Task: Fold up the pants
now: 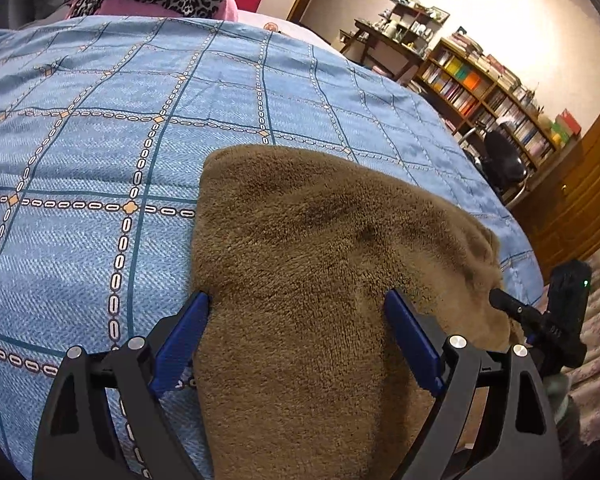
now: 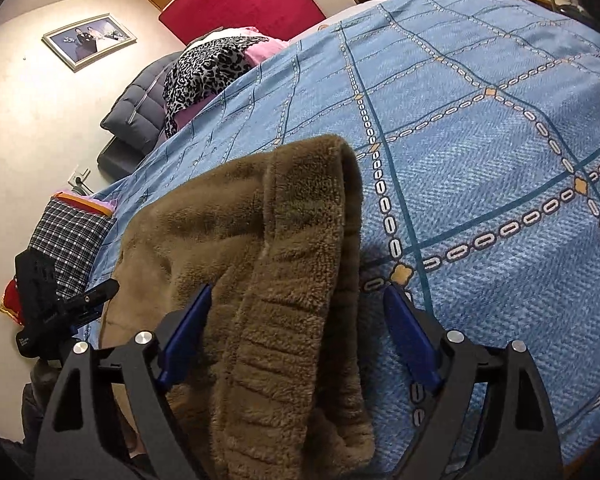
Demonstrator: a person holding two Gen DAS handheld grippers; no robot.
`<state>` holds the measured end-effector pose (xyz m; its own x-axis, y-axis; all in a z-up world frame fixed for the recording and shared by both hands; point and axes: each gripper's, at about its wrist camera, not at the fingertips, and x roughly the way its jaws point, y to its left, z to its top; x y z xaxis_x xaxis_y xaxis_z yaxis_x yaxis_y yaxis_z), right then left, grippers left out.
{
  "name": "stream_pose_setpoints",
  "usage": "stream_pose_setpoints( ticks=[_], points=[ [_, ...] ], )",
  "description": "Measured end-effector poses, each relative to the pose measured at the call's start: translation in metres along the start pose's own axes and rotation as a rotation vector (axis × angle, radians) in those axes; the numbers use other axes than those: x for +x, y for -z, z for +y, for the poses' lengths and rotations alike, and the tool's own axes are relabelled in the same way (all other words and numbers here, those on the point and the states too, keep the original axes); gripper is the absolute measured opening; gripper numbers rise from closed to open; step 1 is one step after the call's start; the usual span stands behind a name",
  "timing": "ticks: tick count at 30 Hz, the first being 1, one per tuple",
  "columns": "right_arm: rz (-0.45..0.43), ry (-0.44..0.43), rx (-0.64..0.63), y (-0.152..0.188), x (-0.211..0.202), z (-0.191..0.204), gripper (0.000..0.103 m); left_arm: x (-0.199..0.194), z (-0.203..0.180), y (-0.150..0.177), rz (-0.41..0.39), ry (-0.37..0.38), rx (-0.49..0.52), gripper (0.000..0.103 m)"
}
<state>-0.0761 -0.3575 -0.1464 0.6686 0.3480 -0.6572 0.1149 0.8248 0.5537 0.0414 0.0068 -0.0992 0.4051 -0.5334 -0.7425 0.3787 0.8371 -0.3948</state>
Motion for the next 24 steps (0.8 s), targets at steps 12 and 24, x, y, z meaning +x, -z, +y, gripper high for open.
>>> stream_pose_setpoints(
  ticks=[12, 24],
  points=[
    [0.045, -0.063, 0.047, 0.0, 0.01, -0.005, 0.092, 0.004, 0.002, 0.002, 0.023, 0.0, 0.033, 0.09],
    [0.154, -0.164, -0.022, 0.0, 0.029, 0.011, 0.091, 0.007, 0.023, -0.003, 0.096, 0.194, -0.059, 0.092]
  ],
)
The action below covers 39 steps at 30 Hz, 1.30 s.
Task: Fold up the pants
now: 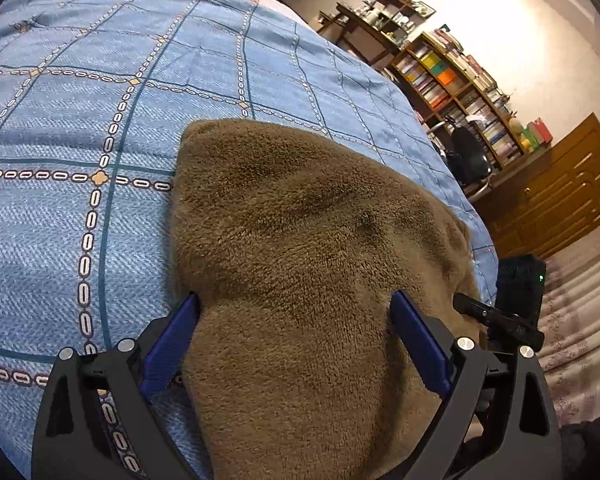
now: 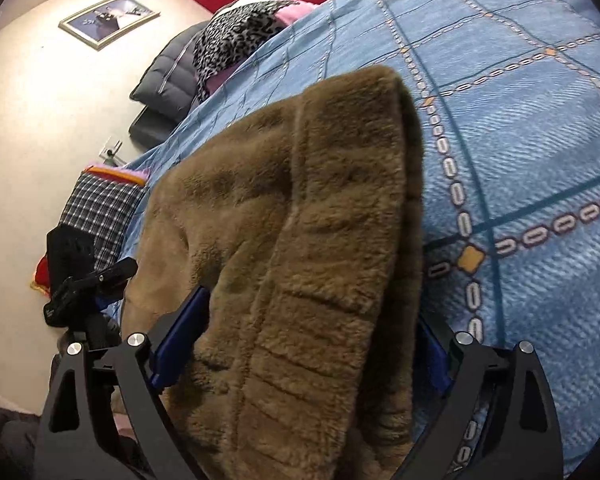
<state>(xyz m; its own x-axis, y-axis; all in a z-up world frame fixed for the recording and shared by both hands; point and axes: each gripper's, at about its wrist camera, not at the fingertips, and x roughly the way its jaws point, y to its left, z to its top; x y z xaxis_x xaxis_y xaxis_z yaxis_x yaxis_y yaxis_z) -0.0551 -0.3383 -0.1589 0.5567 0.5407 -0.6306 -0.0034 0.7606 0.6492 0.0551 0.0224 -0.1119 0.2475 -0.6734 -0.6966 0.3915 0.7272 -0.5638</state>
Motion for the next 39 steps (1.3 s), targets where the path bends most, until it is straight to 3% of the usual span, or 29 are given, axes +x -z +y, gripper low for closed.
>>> stream_pose_setpoints(
  ticks=[6, 8, 14, 20, 26, 30, 39],
  points=[
    [0.008, -0.005, -0.01, -0.002, 0.005, 0.006, 0.083, -0.001, 0.001, -0.003, 0.011, 0.047, -0.02, 0.088],
    [0.007, -0.011, -0.005, -0.002, 0.005, 0.004, 0.079, -0.003, 0.002, -0.004, 0.002, 0.041, -0.031, 0.075],
    [-0.009, -0.024, -0.007, -0.003, -0.007, 0.001, 0.055, -0.015, -0.001, -0.002, -0.025, 0.042, -0.008, 0.048],
    [-0.055, -0.03, -0.062, -0.012, -0.026, 0.017, 0.046, -0.033, -0.013, -0.009, -0.08, 0.073, 0.003, 0.03],
    [-0.143, -0.017, -0.145, -0.036, -0.05, 0.039, 0.045, -0.038, -0.029, -0.029, -0.128, 0.099, 0.022, 0.027],
    [-0.204, 0.008, -0.211, -0.073, -0.062, 0.044, 0.045, -0.031, -0.041, -0.06, -0.158, 0.102, 0.06, 0.027],
    [-0.272, 0.073, -0.21, -0.177, -0.036, 0.014, 0.045, 0.02, -0.056, -0.167, -0.217, 0.096, 0.104, 0.027]
  ],
)
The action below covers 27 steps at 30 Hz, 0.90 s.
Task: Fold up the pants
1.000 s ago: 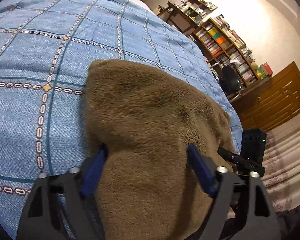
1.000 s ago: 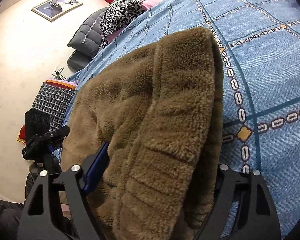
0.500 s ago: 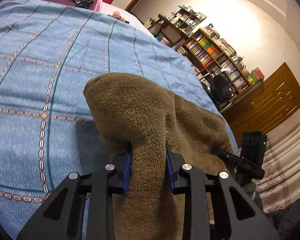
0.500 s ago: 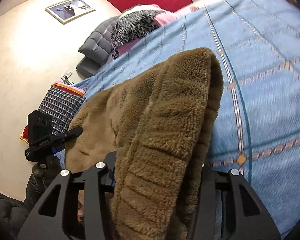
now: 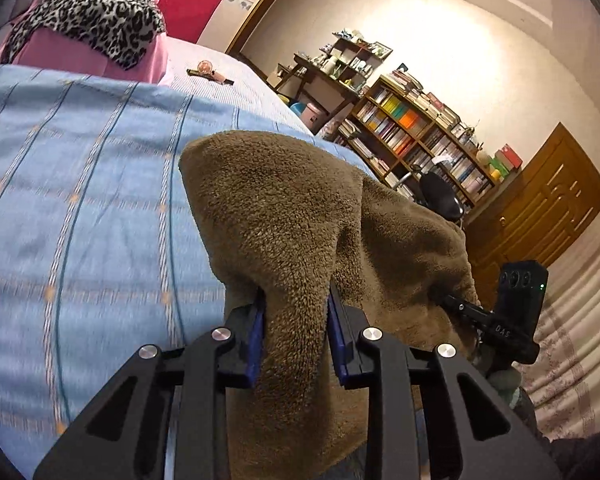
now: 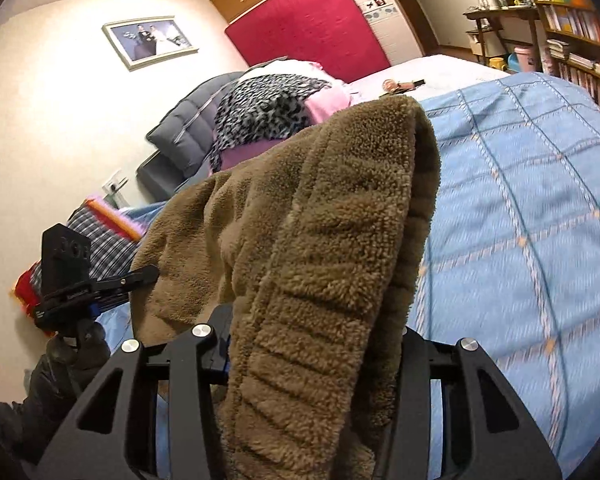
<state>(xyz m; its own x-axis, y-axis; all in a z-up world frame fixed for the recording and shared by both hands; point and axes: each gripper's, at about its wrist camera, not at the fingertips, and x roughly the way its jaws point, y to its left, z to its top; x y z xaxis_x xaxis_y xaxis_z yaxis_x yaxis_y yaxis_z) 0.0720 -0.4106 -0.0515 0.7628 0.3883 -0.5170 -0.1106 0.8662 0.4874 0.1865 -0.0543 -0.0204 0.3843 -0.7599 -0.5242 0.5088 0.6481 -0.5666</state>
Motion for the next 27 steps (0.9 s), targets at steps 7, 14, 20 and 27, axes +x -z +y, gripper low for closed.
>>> stream_pose_setpoints(
  ticks=[7, 14, 20, 27],
  points=[
    [0.02, 0.037, 0.008, -0.043, 0.055, -0.054, 0.045, 0.067, 0.023, -0.05, 0.007, -0.013, -0.007, 0.027],
    [0.108, 0.123, 0.029, -0.041, 0.106, -0.096, 0.048, 0.123, 0.065, -0.049, 0.043, -0.091, -0.062, 0.027],
    [0.098, 0.168, 0.092, -0.037, 0.104, -0.115, 0.061, 0.135, 0.057, -0.041, 0.055, -0.192, 0.043, 0.033],
    [-0.063, 0.325, 0.075, -0.036, 0.055, -0.091, 0.072, 0.122, 0.013, -0.042, -0.024, -0.334, 0.204, 0.042]
  ],
)
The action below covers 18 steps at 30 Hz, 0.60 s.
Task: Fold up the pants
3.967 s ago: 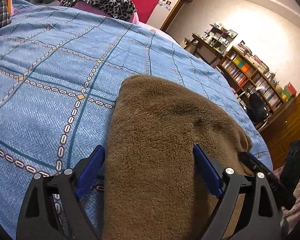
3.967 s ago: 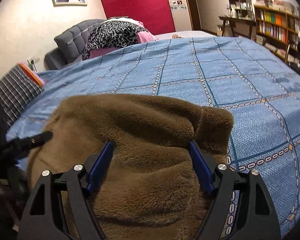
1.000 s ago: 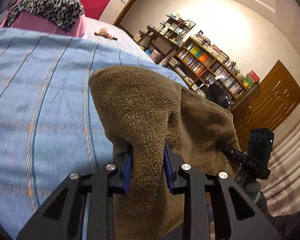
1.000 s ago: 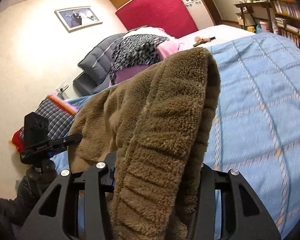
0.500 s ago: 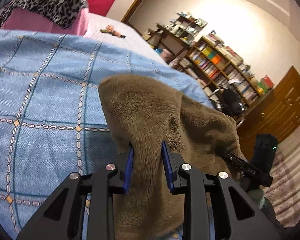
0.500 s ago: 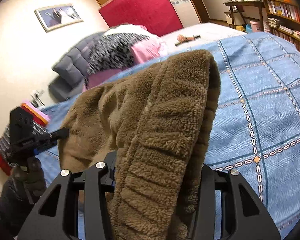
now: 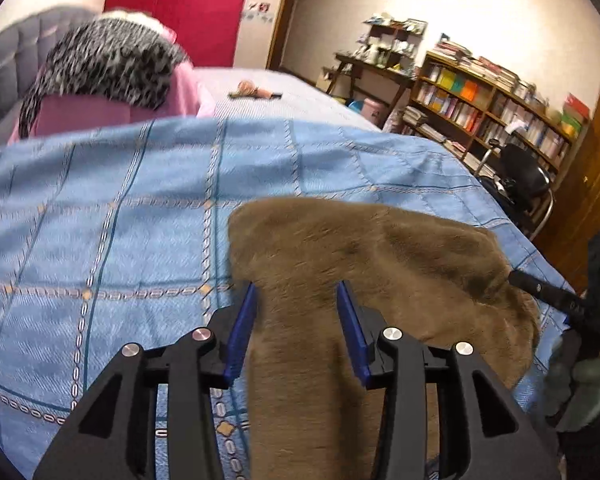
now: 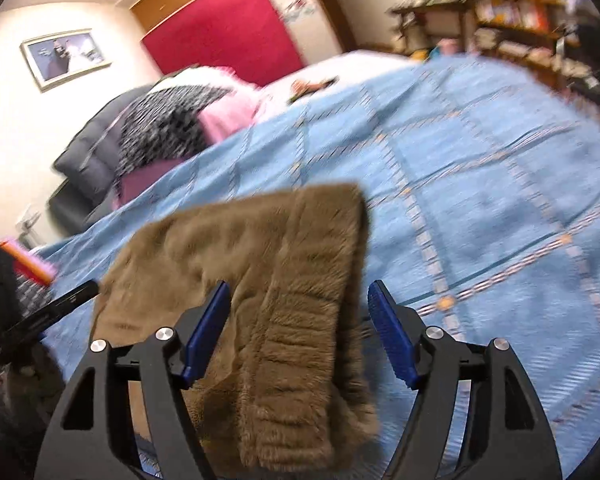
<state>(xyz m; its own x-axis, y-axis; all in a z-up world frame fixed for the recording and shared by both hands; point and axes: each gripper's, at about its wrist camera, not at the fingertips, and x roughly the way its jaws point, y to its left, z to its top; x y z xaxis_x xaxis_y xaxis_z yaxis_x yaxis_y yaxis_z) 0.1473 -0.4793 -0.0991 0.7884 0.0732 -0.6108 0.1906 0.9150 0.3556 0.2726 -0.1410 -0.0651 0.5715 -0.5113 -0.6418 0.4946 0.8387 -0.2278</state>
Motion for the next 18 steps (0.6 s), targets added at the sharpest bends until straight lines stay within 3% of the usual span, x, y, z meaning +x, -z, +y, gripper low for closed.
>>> stream_pose_setpoints(
  ticks=[3, 5, 8, 11, 18],
  points=[
    [-0.028, -0.04, -0.066, -0.001, -0.012, 0.021, 0.072, -0.001, -0.02, 0.001, -0.008, 0.036, 0.043, 0.045],
    [-0.021, -0.061, -0.113, 0.001, -0.011, 0.035, 0.072, 0.006, -0.033, 0.003, -0.003, 0.057, 0.08, 0.053],
    [0.009, -0.054, -0.172, 0.007, 0.005, 0.052, 0.072, 0.023, -0.042, 0.009, 0.027, 0.05, 0.101, 0.053],
    [0.043, -0.033, -0.178, 0.013, 0.026, 0.051, 0.072, 0.043, -0.041, 0.014, 0.065, 0.038, 0.089, 0.053],
    [0.101, 0.041, -0.222, 0.027, 0.067, 0.039, 0.074, 0.062, -0.037, 0.024, 0.07, 0.04, 0.104, 0.053]
  ],
)
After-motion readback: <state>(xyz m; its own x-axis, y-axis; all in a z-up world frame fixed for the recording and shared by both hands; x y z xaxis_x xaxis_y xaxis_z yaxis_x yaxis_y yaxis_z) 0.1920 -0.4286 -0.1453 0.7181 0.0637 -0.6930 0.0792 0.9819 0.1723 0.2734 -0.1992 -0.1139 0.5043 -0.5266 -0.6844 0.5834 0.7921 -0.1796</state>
